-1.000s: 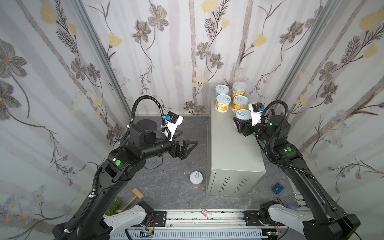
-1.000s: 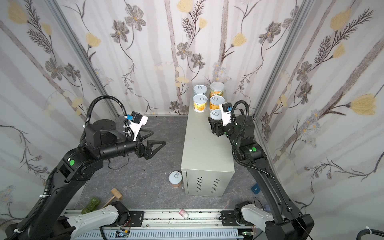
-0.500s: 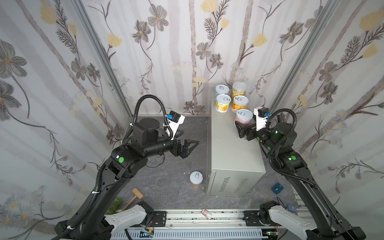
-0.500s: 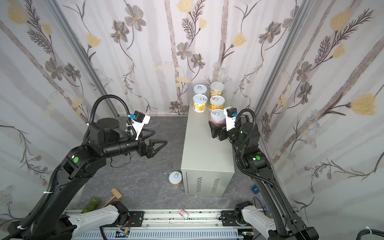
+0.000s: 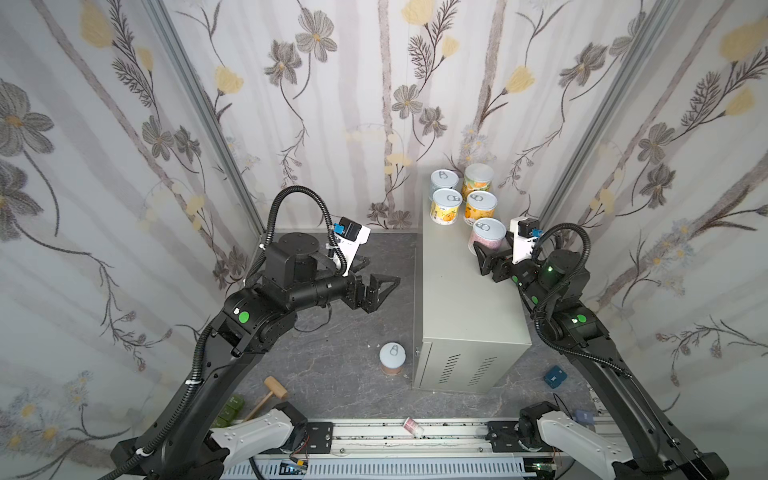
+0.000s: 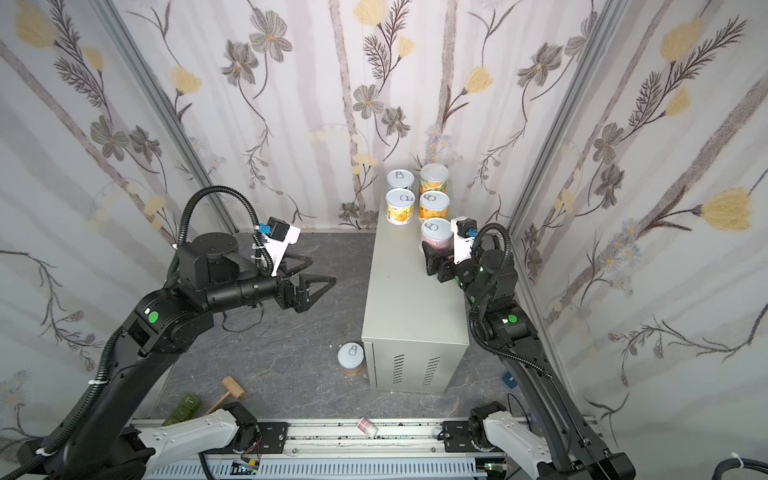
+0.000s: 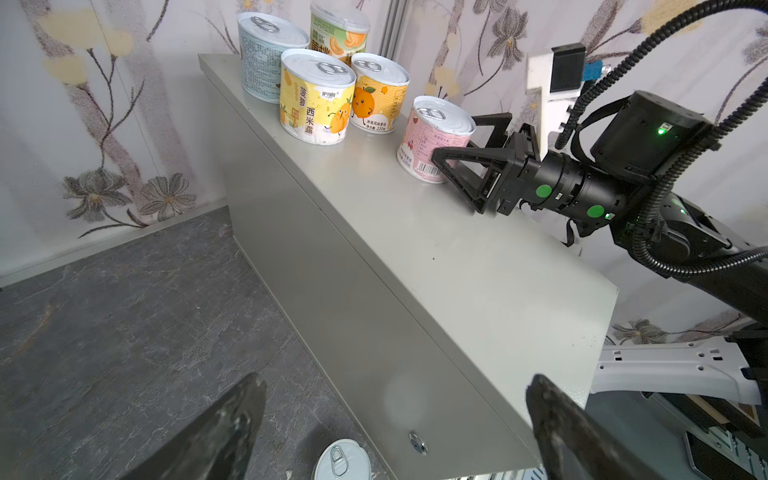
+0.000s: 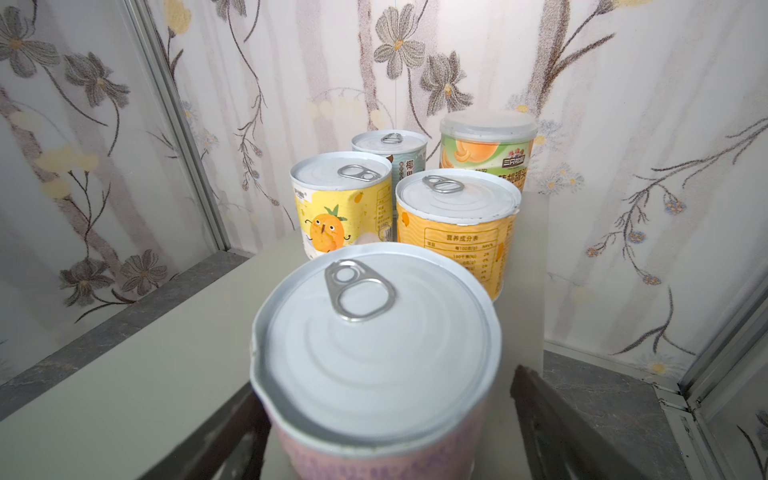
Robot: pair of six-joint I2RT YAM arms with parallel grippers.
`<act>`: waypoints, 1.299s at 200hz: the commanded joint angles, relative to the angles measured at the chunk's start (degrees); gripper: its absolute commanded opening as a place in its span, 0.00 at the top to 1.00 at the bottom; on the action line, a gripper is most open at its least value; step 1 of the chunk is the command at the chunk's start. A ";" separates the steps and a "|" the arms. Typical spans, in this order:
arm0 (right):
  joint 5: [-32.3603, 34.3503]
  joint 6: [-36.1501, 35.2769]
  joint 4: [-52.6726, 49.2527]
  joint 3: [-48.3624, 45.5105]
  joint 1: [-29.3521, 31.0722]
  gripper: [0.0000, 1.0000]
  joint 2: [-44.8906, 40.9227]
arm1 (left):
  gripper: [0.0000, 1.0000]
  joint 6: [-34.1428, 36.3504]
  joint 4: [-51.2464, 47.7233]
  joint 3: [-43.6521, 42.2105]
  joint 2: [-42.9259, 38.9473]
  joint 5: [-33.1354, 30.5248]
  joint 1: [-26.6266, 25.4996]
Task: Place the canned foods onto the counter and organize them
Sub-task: 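Slide the pink-labelled can with the right gripper toward the other cans, then hold the pink-labelled can against the cluster with the right gripper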
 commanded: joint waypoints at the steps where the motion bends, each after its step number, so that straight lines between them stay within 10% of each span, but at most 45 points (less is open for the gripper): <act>1: 1.84 0.65 3.42 0.08 0.04 0.14 0.59 | 0.00 -0.31 1.56 0.46 0.12 0.51 -0.01; 260: -1.13 -0.77 3.55 3.18 0.12 0.30 4.25 | 0.00 -0.23 1.49 0.41 1.35 3.52 0.07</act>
